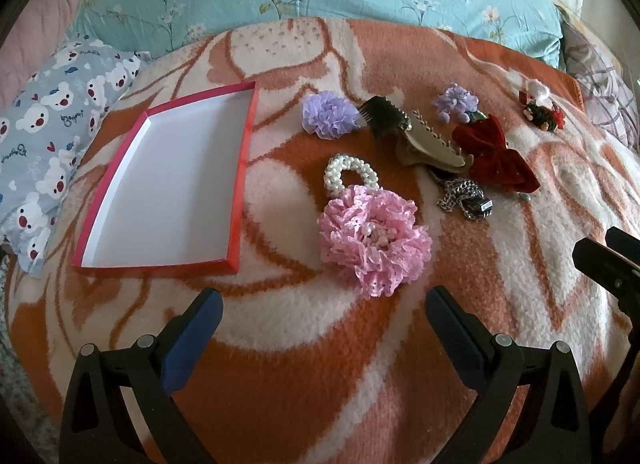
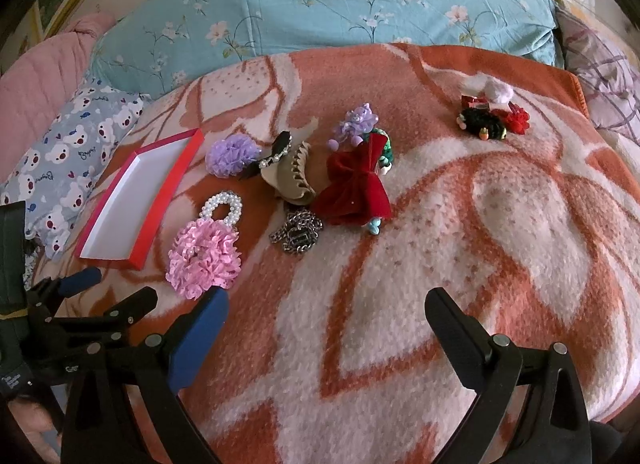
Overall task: Organize jewelry
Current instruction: 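Move both tools toward the pink fluffy scrunchie and red velvet bow, then grasp the pink scrunchie with the left tool while the right tool grasps the red bow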
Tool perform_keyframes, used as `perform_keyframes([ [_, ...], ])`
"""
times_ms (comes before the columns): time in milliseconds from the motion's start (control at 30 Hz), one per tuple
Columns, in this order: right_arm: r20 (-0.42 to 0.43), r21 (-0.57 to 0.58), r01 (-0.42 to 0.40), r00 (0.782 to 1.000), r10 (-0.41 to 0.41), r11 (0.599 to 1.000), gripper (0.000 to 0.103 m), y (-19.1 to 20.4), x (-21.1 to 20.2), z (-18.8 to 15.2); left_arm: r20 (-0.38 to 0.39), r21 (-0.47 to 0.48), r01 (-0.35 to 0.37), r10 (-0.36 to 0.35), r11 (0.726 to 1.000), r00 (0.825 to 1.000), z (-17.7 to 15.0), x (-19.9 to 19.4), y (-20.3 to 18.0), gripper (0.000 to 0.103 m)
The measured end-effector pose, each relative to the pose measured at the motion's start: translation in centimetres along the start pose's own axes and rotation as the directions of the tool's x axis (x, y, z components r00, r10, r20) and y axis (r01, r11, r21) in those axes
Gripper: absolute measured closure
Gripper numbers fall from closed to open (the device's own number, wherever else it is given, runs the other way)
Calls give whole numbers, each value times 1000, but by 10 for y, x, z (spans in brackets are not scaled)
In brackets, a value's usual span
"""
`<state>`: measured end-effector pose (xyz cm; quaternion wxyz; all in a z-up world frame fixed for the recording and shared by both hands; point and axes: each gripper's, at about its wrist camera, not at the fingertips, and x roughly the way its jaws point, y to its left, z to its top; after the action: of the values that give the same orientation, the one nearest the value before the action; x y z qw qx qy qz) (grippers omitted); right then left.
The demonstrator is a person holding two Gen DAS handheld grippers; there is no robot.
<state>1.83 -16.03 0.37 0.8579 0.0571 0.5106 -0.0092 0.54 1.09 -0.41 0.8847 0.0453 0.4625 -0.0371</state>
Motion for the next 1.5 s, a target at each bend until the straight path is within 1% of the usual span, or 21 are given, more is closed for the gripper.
perform_keyframes([
  [200,11,1,4,1000,-4,1000,4,-2,3,2,-13,-14,9,-9,1000,1000,1,6,4,1],
  [267,25,-11,19,999,-19,1000,4,-2,4,2,-14,-16,10,-11,1000,1000,1,8,5,1],
  [400,15,-7,11,1000,-11,1000,4,-3,5,2,-14,-21,18,-19,1000,1000,1,9,6,1],
  [600,26,-9,8,1000,-8,1000,5,-6,12,8,-27,-20,66,-67,998,997,6,14,6,1],
  [767,41,23,9,999,-10,1000,5,-20,25,25,-30,-7,99,-99,995,995,17,27,7,1],
  [800,45,30,9,999,-10,1000,6,-22,29,30,-32,-5,100,-101,995,994,19,31,7,2],
  [833,45,36,10,999,-12,999,11,-24,33,34,-39,-5,107,-107,994,994,22,37,7,2],
  [867,43,42,11,999,-12,999,13,-26,37,38,-41,-6,114,-114,993,993,23,40,7,2],
  [933,34,59,7,999,-9,998,21,-31,50,46,-54,-10,142,-143,990,988,27,51,5,5],
  [967,28,67,6,1000,-8,998,22,-33,56,50,-60,-9,150,-150,989,987,28,55,5,8],
  [1033,14,79,9,1000,-10,997,29,-38,69,56,-81,-10,175,-175,984,981,31,68,4,13],
  [1067,7,77,25,1000,-25,997,30,-40,75,58,-91,-11,183,-184,983,979,32,73,3,18],
  [1167,-27,106,13,1000,-10,994,38,-45,95,64,-114,-10,208,-208,978,971,36,90,2,29],
  [1233,-46,111,14,999,-9,994,44,-45,106,68,-137,-8,221,-220,975,966,39,101,1,43],
  [1267,-48,107,19,999,-14,994,46,-46,110,69,-150,-13,237,-236,971,960,40,107,1,55],
  [1300,-48,110,14,999,-9,994,57,-47,112,70,-150,-17,244,-244,970,958,41,110,0,66],
  [1333,-46,113,2,999,3,994,71,-46,113,70,-149,-25,261,-262,965,954,42,112,2,69],
  [1400,-39,116,-19,999,23,993,74,-45,112,71,-140,-33,284,-286,958,948,45,114,4,77],
  [1500,-18,114,-33,999,35,993,80,-44,108,71,-119,-44,307,-310,951,943,45,113,9,81],
])
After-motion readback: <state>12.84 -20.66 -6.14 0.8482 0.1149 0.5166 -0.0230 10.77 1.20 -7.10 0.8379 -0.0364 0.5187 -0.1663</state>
